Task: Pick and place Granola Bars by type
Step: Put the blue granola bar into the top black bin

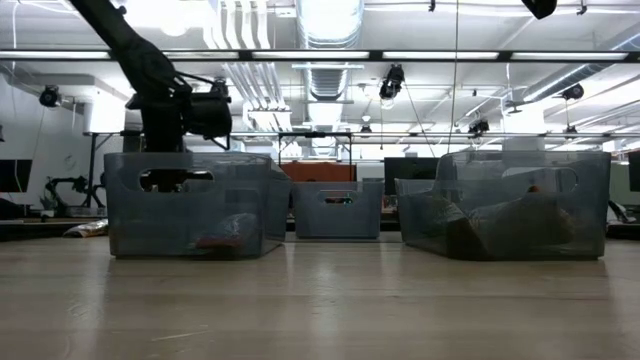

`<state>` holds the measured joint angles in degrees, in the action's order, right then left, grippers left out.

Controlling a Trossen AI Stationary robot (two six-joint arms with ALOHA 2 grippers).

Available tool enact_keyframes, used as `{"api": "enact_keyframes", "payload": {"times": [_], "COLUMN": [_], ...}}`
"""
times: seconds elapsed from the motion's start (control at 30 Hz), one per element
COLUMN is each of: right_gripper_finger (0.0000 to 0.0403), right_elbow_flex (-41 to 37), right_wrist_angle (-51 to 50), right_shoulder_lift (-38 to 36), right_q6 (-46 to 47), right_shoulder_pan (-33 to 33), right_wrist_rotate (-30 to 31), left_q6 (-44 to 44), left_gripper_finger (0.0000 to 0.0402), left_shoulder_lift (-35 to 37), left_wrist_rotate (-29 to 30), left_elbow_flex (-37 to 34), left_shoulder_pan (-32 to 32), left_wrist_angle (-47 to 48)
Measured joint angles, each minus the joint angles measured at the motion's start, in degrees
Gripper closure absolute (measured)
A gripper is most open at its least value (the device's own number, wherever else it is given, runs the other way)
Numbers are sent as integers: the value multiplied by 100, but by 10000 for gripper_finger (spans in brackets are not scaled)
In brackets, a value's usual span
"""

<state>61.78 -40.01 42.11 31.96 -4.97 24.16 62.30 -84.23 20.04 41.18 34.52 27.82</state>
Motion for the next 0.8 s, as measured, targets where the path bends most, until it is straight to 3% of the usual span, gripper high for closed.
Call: {"api": "enact_keyframes", "payload": {"times": [0.8], "right_gripper_finger": [394], "right_elbow_flex": [2], "right_wrist_angle": [3], "right_shoulder_lift": [103], "right_q6": [69], "right_shoulder_pan": [0], "right_wrist_rotate": [9], "left_q6": [-36], "left_gripper_finger": [175], "left_shoulder_lift": [-303], "left_wrist_rotate": [58], "left_elbow_flex": [-192], "left_shoulder_pan": [-2], "left_wrist_angle": [-404]}}
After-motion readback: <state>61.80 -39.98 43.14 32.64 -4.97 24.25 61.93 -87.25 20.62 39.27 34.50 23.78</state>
